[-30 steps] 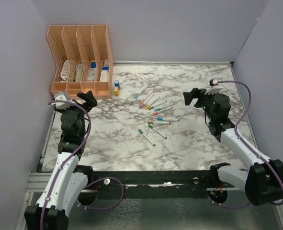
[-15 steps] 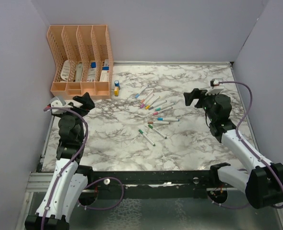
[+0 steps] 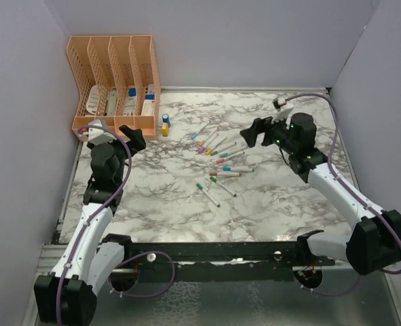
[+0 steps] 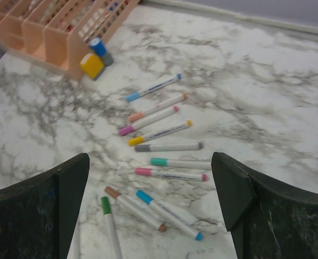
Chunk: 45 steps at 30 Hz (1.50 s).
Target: Open the pen caps
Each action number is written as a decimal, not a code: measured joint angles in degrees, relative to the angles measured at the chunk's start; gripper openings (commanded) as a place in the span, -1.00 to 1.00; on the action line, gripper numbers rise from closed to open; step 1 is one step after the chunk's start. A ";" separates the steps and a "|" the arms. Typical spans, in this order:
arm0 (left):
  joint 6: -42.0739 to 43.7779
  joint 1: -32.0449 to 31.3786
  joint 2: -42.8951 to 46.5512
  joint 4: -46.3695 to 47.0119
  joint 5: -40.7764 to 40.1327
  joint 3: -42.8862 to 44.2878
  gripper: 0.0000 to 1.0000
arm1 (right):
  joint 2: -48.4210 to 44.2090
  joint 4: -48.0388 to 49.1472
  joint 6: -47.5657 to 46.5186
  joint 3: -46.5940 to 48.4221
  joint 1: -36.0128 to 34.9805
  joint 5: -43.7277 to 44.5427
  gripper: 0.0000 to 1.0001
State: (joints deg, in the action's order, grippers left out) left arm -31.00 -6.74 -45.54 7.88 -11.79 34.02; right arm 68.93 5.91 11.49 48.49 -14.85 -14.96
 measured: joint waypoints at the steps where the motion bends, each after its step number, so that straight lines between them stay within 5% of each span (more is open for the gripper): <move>1: -0.07 0.00 -1.07 0.04 1.36 0.26 0.96 | 1.27 -1.64 -0.72 1.38 -2.14 -0.42 0.91; 12: -0.85 -0.02 -3.87 0.09 10.34 0.24 0.96 | 8.24 -13.62 -3.02 4.02 -26.27 1.16 0.99; 33: -1.42 -0.13 -4.00 -2.43 13.40 -1.16 0.96 | 13.44 -17.29 -1.42 2.99 -30.53 6.86 1.00; 45: -1.44 -0.42 -5.35 -2.38 13.92 -1.27 0.96 | 18.62 -20.39 -2.29 3.02 -36.79 8.94 0.19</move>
State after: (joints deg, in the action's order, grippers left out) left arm -32.45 -7.16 -50.89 5.50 2.13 32.75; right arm 87.55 -14.48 9.19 51.51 -51.64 -6.02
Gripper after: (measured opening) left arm 0.981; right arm 0.679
